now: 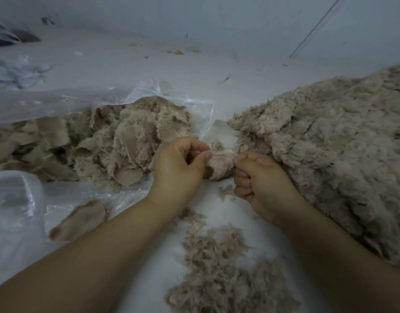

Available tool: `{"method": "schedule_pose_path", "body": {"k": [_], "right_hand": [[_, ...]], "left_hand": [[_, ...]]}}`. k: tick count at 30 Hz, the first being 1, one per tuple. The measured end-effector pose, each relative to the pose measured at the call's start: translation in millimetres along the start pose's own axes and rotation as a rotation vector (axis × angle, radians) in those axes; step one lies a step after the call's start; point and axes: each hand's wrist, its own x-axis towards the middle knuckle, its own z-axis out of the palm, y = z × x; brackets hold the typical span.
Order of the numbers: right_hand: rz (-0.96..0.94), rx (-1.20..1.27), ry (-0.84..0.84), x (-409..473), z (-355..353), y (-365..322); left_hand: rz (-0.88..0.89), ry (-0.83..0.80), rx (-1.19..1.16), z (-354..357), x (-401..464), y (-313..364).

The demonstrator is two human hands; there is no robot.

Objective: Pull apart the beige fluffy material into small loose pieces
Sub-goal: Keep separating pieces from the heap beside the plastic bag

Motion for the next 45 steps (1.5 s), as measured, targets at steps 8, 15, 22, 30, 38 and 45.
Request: {"method": "schedule_pose_path", "body": {"k": [8,15,22,30,38,45], "right_hand": [[0.034,0.047,0.075,0.8,-0.5,-0.9],[0.002,0.006,0.048,1.7,-1.9,1.6],[-0.050,-0.039,-0.060,0.4,-4.2,2.8],[-0.038,0.007,-0.049,-1.3,-3.1,1.8],[-0.036,0.013,-0.036,-2.6,-1.3,0.0],[-0.022,-0.067,-0.031,-1.1,-2.3,-0.3]], "left_hand": [[-0.008,-0.046,0.026,-3.1,1.1,-5.5],[0.037,-0.578,-0.096,-7.0,-16.1,3.5],[0.090,-0.154,-0.050,-1.4,-4.7,-2.8],[0.002,-0.212,0.119,4.9,3.1,-17.2],[0.051,-0.140,0.088,2.0,1.0,-13.3],[0.172,-0.216,-0.062,0.2,-6.2,-4.2]]}}
